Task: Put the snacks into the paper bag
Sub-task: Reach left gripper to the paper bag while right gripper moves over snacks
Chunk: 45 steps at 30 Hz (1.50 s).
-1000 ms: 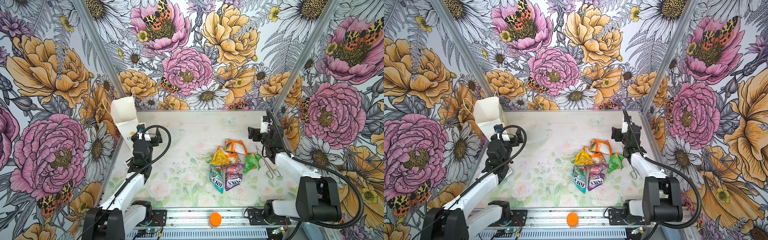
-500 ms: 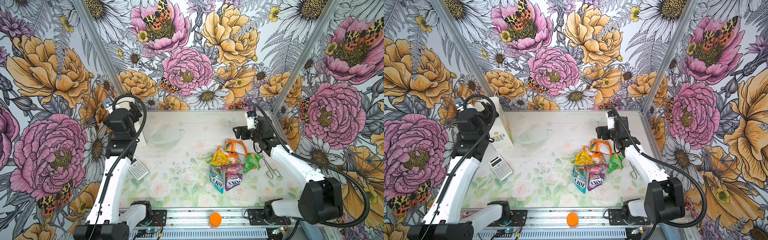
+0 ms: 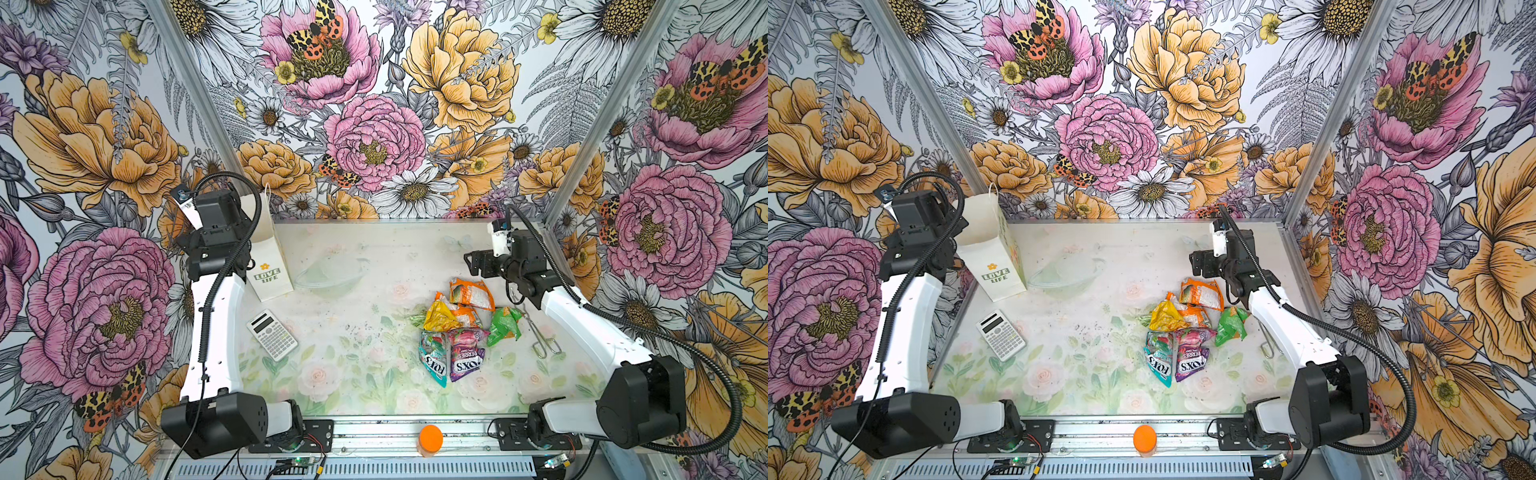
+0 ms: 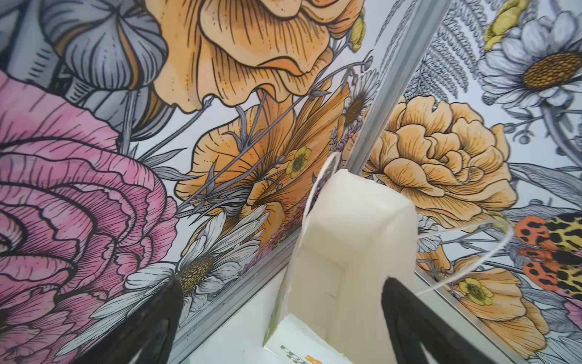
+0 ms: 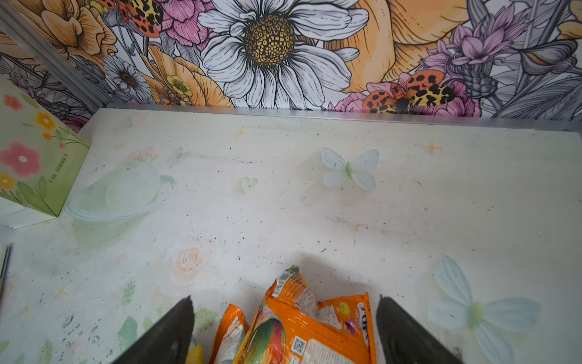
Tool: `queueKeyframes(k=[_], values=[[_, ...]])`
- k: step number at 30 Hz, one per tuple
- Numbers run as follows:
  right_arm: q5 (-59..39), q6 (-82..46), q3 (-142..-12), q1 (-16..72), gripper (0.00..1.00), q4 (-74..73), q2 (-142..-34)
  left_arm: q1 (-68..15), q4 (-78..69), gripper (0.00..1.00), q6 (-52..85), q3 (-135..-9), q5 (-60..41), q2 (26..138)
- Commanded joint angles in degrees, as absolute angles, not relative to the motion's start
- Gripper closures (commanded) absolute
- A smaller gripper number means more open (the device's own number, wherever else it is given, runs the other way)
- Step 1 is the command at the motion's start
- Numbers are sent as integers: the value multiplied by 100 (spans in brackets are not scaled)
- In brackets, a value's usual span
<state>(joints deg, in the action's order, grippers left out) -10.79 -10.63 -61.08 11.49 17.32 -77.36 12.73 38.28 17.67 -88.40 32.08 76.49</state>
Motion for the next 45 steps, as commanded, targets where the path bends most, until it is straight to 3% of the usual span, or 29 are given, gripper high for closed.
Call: queueKeyframes(k=[1, 15, 39, 45], values=[[-1006, -1234, -6439, 1263, 8, 1834, -7852, 1462, 4115, 1, 1852, -9004, 3067, 7871], [-741, -1433, -6896, 1748, 8, 1915, -8298, 1622, 4305, 1, 1790, -9564, 2850, 9000], [-94, -1115, -7320, 2406, 10, 2188, -8759, 1983, 4456, 1, 2036, -9761, 2005, 9474], [-70, -1102, -7356, 2443, 11, 2192, -8783, 1987, 4456, 11, 2052, -9776, 1910, 9518]])
